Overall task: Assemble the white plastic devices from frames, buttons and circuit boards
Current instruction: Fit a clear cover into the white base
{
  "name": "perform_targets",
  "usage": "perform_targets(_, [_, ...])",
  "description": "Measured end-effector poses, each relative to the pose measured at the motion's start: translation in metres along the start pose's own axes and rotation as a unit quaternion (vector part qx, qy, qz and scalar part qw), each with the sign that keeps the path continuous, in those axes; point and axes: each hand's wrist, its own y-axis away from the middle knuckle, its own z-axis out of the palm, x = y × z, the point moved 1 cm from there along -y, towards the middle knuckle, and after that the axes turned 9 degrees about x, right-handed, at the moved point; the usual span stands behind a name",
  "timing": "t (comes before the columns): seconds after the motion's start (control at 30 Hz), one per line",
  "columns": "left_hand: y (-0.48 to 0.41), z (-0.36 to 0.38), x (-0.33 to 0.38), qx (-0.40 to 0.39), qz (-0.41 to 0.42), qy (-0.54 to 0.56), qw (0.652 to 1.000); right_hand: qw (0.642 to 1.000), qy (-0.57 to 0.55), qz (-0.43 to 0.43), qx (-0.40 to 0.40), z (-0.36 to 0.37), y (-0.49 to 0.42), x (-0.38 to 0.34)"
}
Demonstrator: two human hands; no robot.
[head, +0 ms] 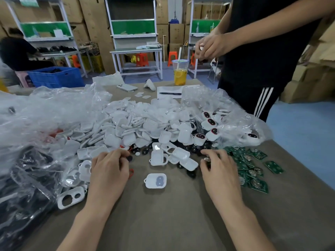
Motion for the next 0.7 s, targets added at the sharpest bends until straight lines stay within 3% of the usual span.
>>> perform_targets(0.23, [0.003, -0.002, 0.001, 0.016, 0.005, 0.010, 1.000, 0.997, -0.071, 0.011, -0.007, -0.001, -0.001, 0.001])
perform_targets(0.4, [0.005, -0.006, 0.005, 0.068, 0.023, -0.018, 0.997, 0.972, -0.221, -0.023, 0.071, -0.006, 0.000, -0.002])
perform_targets(0.53, [0.007, -0.005, 0.020, 0.118, 0.112, 0.015, 0.987, 0.877, -0.476, 0.059, 0.028, -0.006, -0.012, -0.020])
perform_targets(0.63, [0.002, 0.001, 0.040, 0.116, 0.125, 0.075, 0.982, 0.730, -0.660, 0.162, -0.072, 0.006, -0.034, -0.043])
perform_targets(0.67, [-0.002, 0.005, 0.046, 0.113, 0.110, 0.095, 0.983, 0.689, -0.692, 0.187, -0.109, 0.010, -0.042, -0.053])
perform_targets(0.7, [-0.006, 0.008, 0.052, 0.111, 0.096, 0.113, 0.983, 0.670, -0.703, 0.193, -0.136, 0.014, -0.048, -0.062])
